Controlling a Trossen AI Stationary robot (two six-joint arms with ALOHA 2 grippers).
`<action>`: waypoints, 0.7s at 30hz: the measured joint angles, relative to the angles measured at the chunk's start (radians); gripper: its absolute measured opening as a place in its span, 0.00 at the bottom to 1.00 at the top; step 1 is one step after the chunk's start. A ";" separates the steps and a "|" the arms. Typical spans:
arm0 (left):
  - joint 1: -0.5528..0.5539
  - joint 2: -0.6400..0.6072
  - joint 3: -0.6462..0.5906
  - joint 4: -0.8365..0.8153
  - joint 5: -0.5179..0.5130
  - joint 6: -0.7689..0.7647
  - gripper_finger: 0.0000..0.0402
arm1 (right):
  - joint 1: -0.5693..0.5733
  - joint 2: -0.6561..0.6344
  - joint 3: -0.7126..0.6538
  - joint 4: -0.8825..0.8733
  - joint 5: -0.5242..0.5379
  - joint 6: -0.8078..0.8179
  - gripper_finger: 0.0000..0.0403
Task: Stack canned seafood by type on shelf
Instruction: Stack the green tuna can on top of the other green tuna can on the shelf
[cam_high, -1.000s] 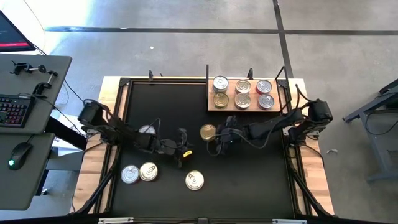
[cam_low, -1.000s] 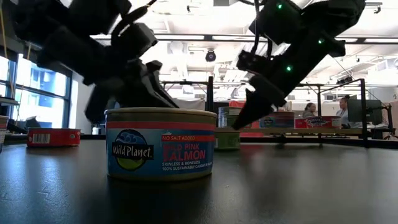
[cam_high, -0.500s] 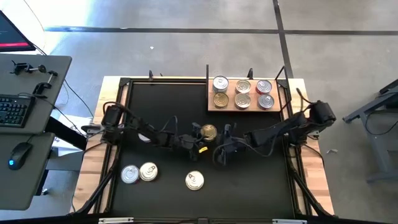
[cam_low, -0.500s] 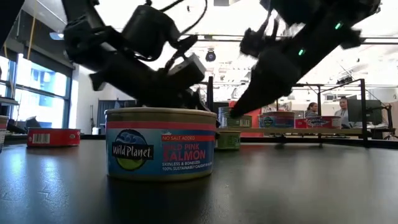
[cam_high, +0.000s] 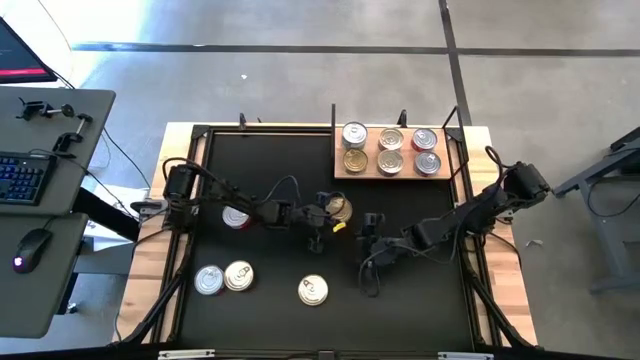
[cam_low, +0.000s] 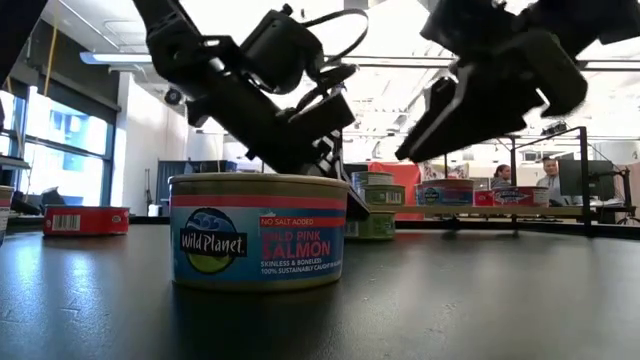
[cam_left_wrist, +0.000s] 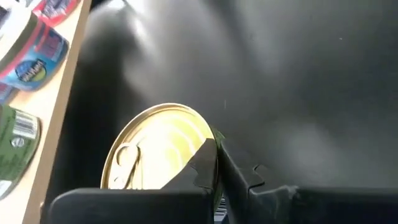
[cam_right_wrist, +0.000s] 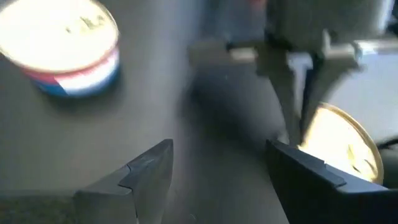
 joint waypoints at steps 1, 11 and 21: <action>-0.006 -0.013 0.005 -0.021 -0.002 -0.014 0.01 | 0.006 0.000 0.000 -0.022 0.018 -0.001 0.61; -0.038 -0.169 0.026 -0.163 0.033 -0.201 0.00 | 0.080 0.077 0.000 -0.049 0.370 -0.080 0.61; -0.040 -0.188 0.026 -0.167 0.116 -0.271 0.00 | 0.062 0.219 0.000 0.172 0.487 -0.394 0.61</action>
